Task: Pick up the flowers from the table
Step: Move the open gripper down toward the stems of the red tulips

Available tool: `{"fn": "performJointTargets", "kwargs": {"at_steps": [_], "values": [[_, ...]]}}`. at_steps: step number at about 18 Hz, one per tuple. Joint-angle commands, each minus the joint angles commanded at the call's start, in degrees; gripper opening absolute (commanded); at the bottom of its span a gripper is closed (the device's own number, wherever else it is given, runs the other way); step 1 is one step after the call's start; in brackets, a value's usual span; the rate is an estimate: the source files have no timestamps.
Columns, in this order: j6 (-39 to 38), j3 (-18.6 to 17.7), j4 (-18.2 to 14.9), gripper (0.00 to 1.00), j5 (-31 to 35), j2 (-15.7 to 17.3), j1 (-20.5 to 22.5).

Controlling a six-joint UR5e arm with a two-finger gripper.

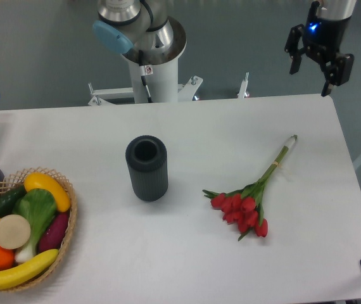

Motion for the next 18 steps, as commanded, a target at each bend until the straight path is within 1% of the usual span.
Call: {"fn": "performJointTargets", "kwargs": {"at_steps": [3, 5, 8, 11, 14, 16, 18], "values": [[0.27, 0.00, 2.02, 1.00, -0.09, -0.53, -0.09], [-0.35, 0.00, 2.37, 1.00, 0.44, -0.88, -0.26], [-0.79, -0.97, 2.81, 1.00, 2.28, -1.75, -0.44], [-4.64, -2.10, 3.95, 1.00, 1.93, -2.55, -0.79], [-10.27, -3.86, 6.41, 1.00, 1.93, -3.08, -2.19], [-12.47, -5.53, 8.87, 1.00, 1.85, -3.43, -2.90], [-14.23, -6.50, 9.76, 1.00, 1.76, -4.13, -3.60]]}}
